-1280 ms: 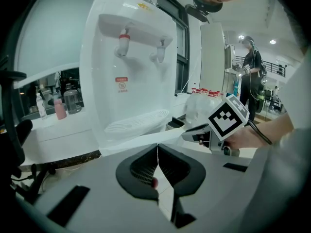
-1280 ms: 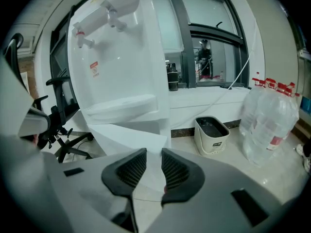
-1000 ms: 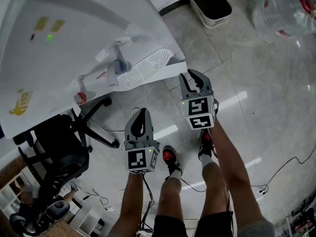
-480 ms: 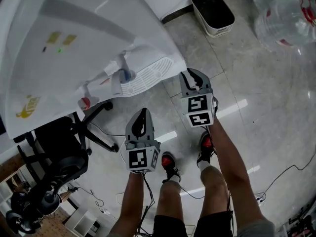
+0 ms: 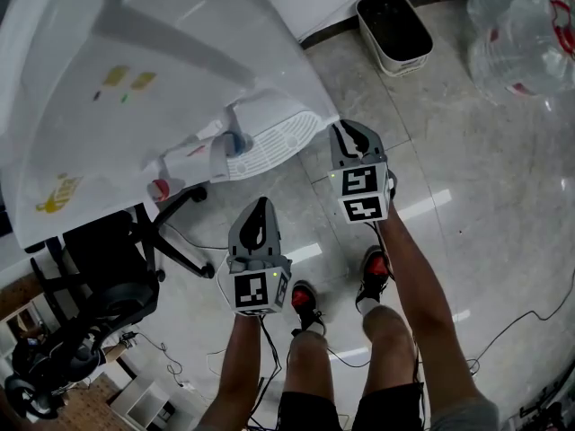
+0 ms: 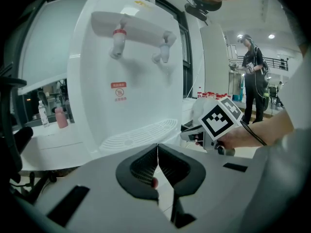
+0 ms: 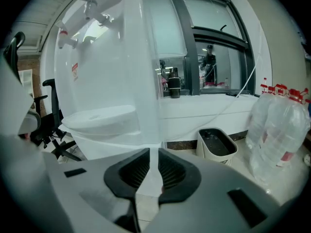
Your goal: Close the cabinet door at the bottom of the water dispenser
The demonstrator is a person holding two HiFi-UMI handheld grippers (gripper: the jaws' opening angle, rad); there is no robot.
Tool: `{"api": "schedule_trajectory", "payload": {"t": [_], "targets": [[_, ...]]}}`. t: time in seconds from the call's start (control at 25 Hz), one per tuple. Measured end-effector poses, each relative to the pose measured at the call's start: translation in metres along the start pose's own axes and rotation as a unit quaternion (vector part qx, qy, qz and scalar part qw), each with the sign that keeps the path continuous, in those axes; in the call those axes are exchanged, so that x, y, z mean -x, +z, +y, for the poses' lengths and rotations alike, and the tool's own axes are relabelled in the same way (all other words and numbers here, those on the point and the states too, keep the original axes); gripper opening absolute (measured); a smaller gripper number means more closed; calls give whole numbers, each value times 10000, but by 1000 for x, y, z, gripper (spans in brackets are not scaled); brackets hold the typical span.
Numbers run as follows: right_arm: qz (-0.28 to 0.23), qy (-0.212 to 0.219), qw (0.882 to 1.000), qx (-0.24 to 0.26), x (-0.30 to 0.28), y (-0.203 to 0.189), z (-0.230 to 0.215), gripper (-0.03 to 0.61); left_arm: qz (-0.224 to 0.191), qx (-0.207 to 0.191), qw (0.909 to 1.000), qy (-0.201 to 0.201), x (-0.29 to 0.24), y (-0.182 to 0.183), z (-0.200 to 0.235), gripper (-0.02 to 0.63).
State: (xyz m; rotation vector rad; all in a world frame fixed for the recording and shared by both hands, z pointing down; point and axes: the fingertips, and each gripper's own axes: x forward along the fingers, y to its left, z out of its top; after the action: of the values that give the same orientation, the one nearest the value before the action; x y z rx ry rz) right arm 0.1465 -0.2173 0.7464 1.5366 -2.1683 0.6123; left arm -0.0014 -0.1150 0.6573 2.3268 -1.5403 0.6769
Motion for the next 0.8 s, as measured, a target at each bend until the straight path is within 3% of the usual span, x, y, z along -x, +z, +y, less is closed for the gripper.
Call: {"api": "schedule_trajectory", "payload": {"t": [0.44, 0.8], "targets": [[59, 79, 9999, 121, 9, 7, 0, 60, -30, 1, 10000, 49, 8, 13, -3, 26], [-90, 44, 9994, 344, 65, 56, -1, 59, -202, -25, 9998, -87, 33, 66, -17, 26]]}}
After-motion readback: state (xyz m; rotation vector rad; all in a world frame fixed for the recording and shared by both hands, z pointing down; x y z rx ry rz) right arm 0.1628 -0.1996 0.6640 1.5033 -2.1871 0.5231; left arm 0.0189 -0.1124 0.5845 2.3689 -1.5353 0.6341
